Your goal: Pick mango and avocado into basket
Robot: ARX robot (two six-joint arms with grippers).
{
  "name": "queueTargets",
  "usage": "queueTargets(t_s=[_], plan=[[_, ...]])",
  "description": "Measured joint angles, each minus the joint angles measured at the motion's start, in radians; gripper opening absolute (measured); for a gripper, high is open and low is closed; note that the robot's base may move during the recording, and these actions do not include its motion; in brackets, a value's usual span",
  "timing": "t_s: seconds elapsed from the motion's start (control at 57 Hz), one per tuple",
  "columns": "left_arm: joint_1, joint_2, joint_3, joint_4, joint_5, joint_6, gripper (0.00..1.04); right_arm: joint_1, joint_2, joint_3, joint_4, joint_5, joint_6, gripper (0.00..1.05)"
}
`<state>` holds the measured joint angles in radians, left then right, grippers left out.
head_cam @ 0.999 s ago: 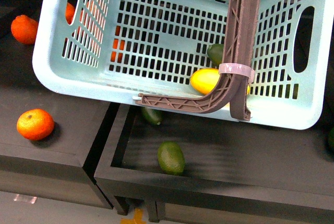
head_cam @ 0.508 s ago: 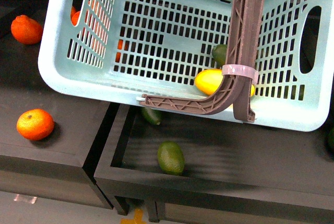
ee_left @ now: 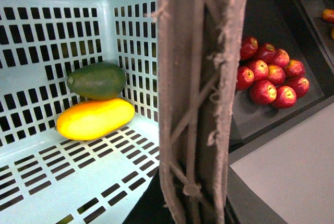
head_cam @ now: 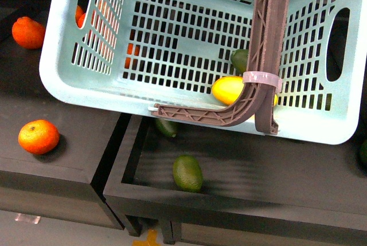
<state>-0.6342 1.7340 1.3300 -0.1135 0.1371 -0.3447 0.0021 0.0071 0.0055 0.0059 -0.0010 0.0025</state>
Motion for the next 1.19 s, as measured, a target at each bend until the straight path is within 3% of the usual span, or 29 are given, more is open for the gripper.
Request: queueTargets(t_s=[0.403, 0.894, 0.964, 1.192], plan=[[0.0, 0.0, 0.0, 0.0, 0.0, 0.0, 0.08, 0.0, -0.003, 0.0, -0.004, 0.0, 0.0, 0.02], [0.0, 0.0, 0.0, 0.0, 0.001, 0.0, 0.08, 0.0, -0.003, 0.0, -0.004, 0.0, -0.002, 0.81], [0.0, 0.0, 0.0, 0.0, -0.002, 0.0, 0.08, 0.0, -0.003, 0.0, -0.005, 0.002, -0.002, 0.97], [-0.011, 0.0, 0.0, 0.0, 0.026, 0.0, 0.08, 0.0, -0.003, 0.0, -0.005, 0.002, -0.002, 0.97]])
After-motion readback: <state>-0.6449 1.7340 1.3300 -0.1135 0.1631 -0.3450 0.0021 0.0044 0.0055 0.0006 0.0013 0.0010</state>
